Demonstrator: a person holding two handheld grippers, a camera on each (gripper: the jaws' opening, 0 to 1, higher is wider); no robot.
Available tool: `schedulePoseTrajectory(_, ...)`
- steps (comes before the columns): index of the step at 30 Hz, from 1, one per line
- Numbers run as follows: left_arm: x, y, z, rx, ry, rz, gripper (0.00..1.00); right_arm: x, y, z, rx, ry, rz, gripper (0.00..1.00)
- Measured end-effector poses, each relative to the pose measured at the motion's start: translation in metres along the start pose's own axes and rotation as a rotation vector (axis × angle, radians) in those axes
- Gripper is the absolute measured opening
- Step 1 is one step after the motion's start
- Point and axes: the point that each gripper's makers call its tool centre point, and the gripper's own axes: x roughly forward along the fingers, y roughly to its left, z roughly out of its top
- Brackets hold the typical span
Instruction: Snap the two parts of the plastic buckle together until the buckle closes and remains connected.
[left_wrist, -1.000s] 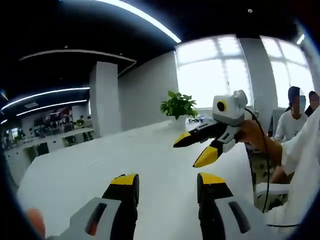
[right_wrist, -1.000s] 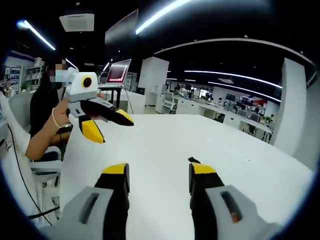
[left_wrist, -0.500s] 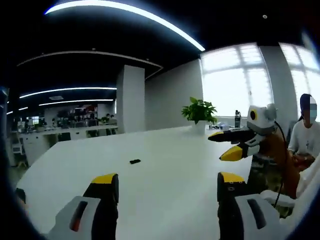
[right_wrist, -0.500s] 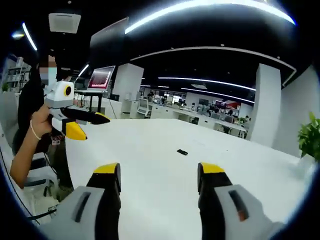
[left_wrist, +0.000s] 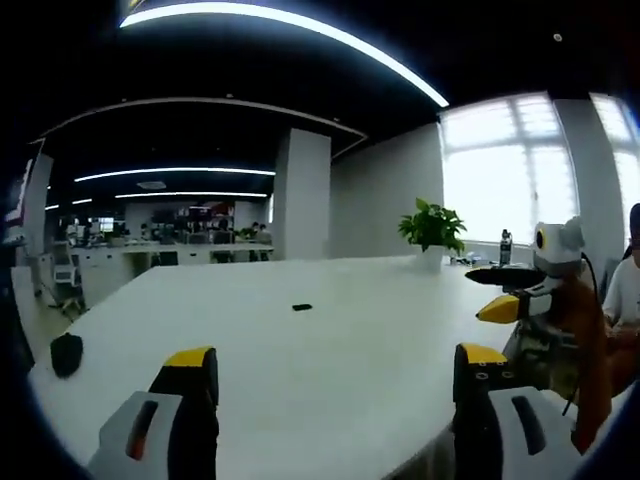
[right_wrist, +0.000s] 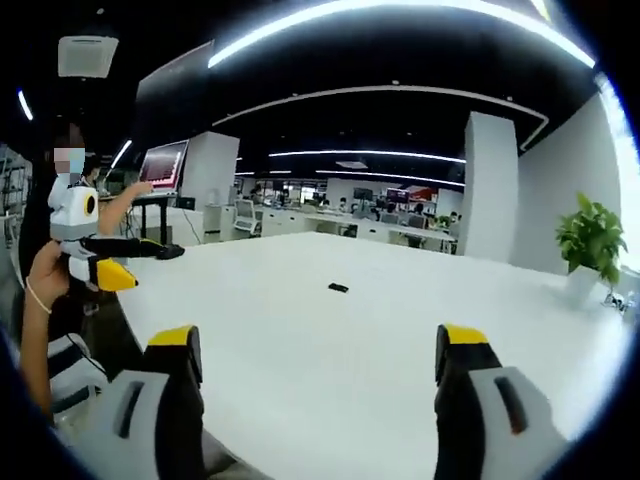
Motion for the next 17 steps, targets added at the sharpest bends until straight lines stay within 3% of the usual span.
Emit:
schedulePoseTrajectory(3,-0.001,0.003,0.002,-0.008,-0.011,0.008,0.99,0.003,-0.006,-0.009,-0.018,0.004,-0.032,1.0)
schedulePoseTrajectory(6,-0.001,0.005,0.001,0.002,-0.007,0.017,0.99,0.006,-0.009,-0.019,-0.02,0.049,-0.032,1.0)
schedulePoseTrajectory(17,0.014,0.008,-0.018,-0.023,0.061,0.025,0.99,0.012,-0.017,-0.037,-0.018,0.099,-0.037,1.0)
